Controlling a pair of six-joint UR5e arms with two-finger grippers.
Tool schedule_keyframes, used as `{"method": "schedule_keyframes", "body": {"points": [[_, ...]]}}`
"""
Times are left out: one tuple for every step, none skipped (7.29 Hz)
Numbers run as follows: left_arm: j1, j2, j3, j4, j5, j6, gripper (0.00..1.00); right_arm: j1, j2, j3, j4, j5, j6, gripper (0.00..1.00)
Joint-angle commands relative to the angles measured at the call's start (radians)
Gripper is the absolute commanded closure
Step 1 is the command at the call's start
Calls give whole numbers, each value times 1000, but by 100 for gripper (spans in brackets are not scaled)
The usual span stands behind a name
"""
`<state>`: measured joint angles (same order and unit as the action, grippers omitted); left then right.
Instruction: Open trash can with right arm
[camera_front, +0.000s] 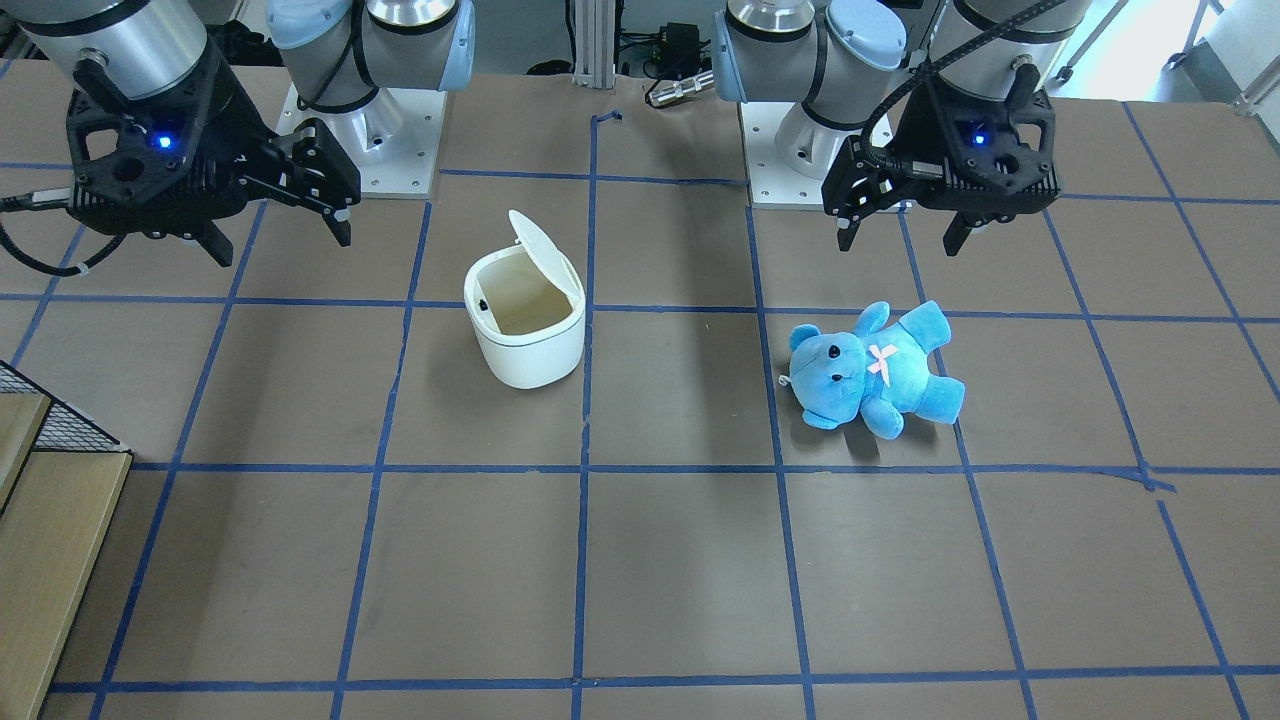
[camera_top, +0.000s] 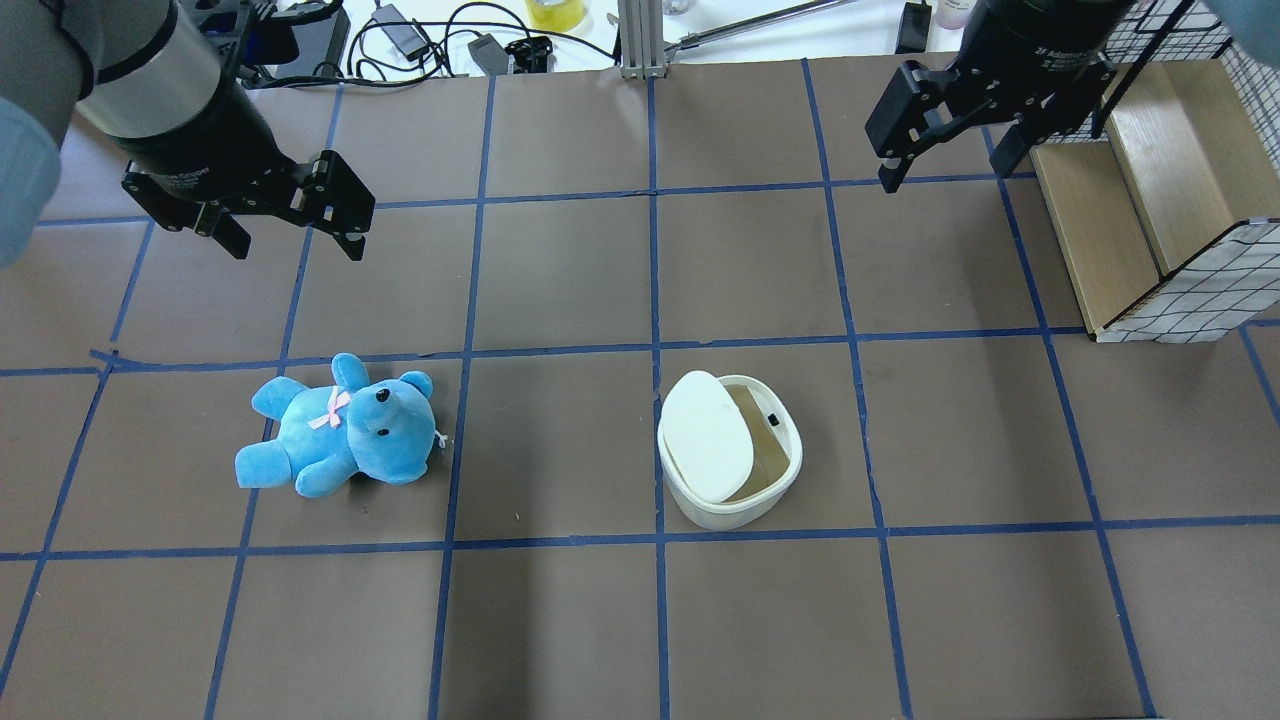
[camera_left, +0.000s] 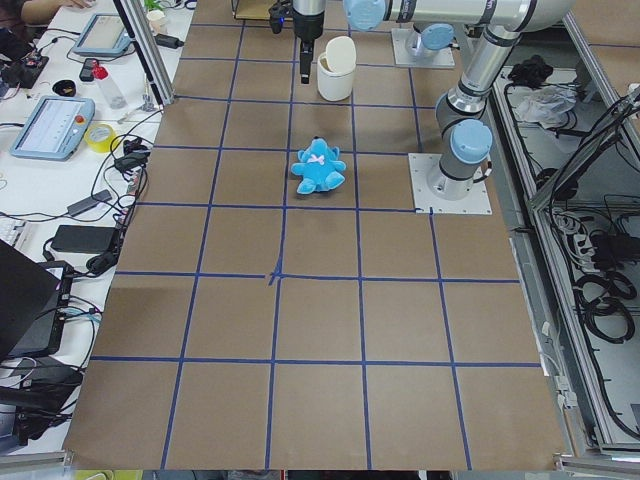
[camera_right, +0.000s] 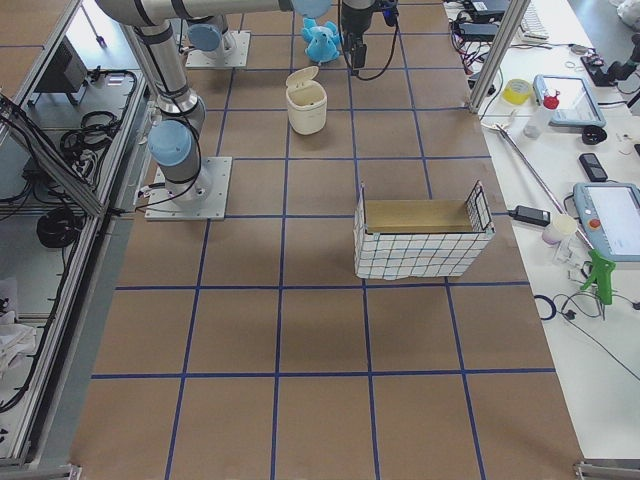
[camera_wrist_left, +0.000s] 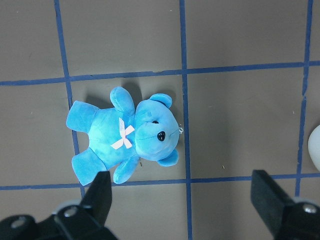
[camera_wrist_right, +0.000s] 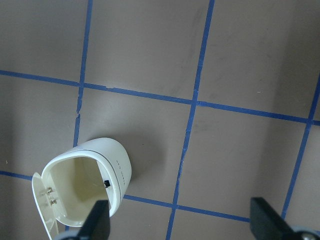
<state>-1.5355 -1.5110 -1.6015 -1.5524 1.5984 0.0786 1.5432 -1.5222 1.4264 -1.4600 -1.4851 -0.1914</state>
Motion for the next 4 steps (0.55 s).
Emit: {"method": "schedule_keyframes", "body": {"points": [[0, 0, 0, 0, 0, 0, 0, -2, -3, 0, -3, -70, 16, 0], [0, 0, 0, 0, 0, 0, 0, -3, -4, 0, -5, -72, 94, 0], [0, 0, 0, 0, 0, 0, 0, -3, -3, 0, -6, -72, 102, 0], [0, 0, 0, 0, 0, 1, 0, -3, -4, 0, -6, -73, 110, 0]]}}
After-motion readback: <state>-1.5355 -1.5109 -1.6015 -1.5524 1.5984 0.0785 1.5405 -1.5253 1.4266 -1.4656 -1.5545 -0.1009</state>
